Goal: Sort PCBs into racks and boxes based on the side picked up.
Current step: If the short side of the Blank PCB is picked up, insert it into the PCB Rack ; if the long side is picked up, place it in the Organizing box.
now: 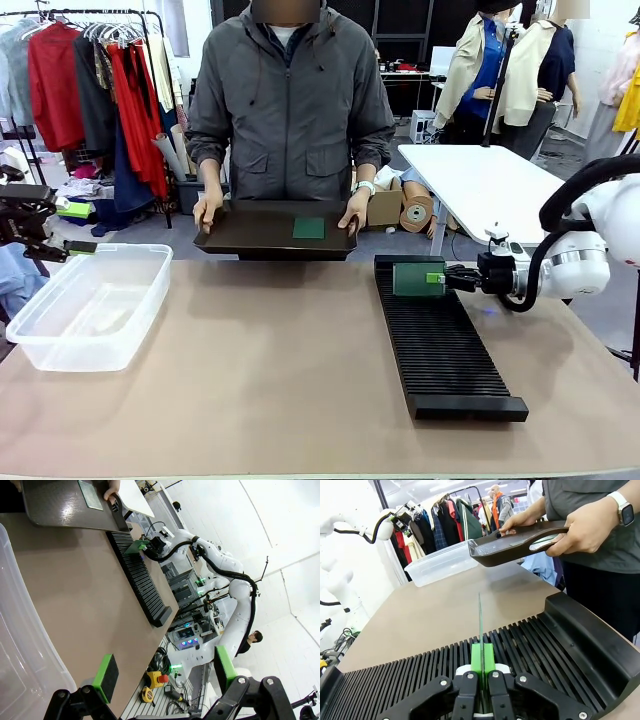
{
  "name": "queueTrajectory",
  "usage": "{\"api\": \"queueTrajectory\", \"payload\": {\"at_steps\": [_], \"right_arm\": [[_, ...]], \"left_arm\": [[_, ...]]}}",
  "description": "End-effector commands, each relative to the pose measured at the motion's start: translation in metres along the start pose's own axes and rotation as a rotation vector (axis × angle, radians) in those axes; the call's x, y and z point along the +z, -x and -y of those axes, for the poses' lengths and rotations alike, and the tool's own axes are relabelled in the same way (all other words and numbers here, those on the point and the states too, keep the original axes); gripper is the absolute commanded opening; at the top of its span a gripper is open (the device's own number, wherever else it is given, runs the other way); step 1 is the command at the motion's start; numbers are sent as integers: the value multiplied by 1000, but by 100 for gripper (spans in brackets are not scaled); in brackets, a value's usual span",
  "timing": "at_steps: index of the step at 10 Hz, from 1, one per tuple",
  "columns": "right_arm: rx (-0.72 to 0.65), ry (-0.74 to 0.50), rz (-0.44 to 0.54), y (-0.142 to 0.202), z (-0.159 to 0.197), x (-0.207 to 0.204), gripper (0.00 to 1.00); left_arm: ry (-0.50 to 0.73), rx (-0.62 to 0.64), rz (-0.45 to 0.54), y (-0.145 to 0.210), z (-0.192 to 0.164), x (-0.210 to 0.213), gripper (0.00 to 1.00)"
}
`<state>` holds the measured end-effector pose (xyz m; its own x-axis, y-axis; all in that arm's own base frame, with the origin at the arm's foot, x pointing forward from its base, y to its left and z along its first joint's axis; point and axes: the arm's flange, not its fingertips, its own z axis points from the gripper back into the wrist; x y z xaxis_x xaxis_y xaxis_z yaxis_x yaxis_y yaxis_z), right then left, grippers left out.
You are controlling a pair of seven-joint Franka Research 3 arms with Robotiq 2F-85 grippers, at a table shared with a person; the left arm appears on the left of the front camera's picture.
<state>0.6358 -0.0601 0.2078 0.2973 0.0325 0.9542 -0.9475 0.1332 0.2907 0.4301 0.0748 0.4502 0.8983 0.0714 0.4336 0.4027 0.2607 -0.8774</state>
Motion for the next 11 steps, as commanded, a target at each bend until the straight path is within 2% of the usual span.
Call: {"api": "queueTrajectory", "payload": {"at_steps": [1,3,11], "right_arm": [[51,12,-52,7,10,-7,0],[64,-4,-81,9,16,-8,0],[57,-53,-20,22,34,5,0]], "left_arm": [[8,10,0,-1,3,1,100],[8,10,0,-1,3,1,100],[8,10,0,-1,3,1,100]]}}
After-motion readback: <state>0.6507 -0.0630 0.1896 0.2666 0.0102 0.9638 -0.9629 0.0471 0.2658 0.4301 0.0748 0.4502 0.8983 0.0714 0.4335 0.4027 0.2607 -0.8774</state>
